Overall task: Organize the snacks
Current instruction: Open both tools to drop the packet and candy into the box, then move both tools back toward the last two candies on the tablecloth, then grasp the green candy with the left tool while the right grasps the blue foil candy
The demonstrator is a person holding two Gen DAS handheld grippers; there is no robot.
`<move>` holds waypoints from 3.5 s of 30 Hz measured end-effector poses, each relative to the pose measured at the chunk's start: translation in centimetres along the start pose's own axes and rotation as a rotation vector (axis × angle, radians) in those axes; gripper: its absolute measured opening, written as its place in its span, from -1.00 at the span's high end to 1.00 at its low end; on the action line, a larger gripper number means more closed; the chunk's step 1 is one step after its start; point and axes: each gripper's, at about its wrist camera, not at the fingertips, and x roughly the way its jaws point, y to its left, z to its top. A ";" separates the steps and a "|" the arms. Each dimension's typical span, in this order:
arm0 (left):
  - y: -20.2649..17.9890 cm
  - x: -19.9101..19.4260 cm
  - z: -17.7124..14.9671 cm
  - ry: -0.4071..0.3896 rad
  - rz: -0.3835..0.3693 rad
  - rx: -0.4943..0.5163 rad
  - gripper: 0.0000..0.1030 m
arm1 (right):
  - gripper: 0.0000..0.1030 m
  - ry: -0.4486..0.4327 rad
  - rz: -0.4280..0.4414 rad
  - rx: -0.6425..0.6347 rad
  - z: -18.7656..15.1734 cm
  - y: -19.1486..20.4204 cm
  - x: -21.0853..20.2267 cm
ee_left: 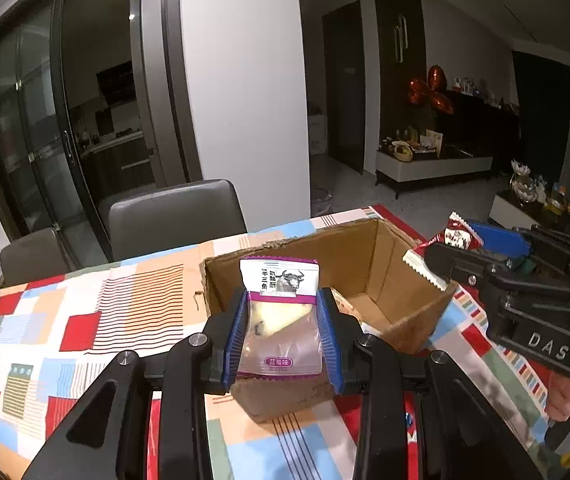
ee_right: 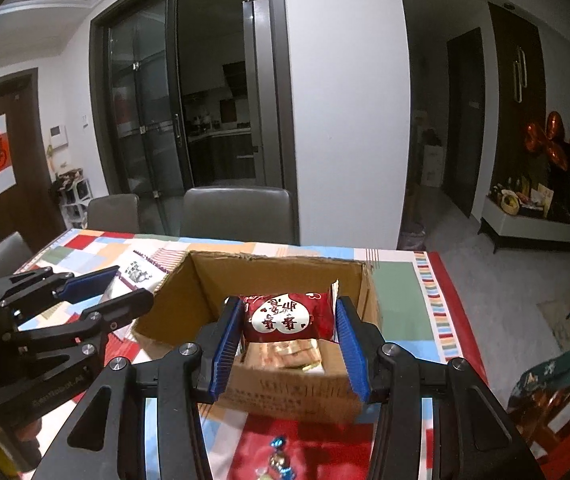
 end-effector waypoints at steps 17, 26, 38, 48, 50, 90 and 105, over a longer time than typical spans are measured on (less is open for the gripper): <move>0.3 1.2 0.2 -0.011 0.027 -0.011 -0.24 | -0.22 0.032 -0.045 0.005 -0.3 -1.3 1.8; -2.3 -1.6 -3.3 -0.020 0.005 0.025 -0.25 | -0.22 0.048 -0.013 -0.009 -4.1 -1.2 -1.3; -6.4 -1.9 -9.7 0.078 -0.087 0.060 -0.25 | -0.22 0.134 -0.010 -0.036 -10.2 -2.1 -3.2; -9.2 1.2 -13.9 0.180 -0.179 0.060 -0.15 | -0.21 0.224 -0.009 -0.003 -14.3 -3.5 -2.1; -9.7 2.1 -14.6 0.203 -0.189 0.061 -0.12 | -0.21 0.239 -0.013 0.003 -14.9 -3.7 -1.8; -5.8 5.6 -16.2 0.277 -0.159 -0.102 0.49 | 0.00 0.340 0.034 0.025 -16.9 -1.4 3.2; -2.9 5.1 -15.6 0.257 -0.116 -0.122 0.49 | 0.53 0.422 0.050 -0.015 -17.0 1.2 8.0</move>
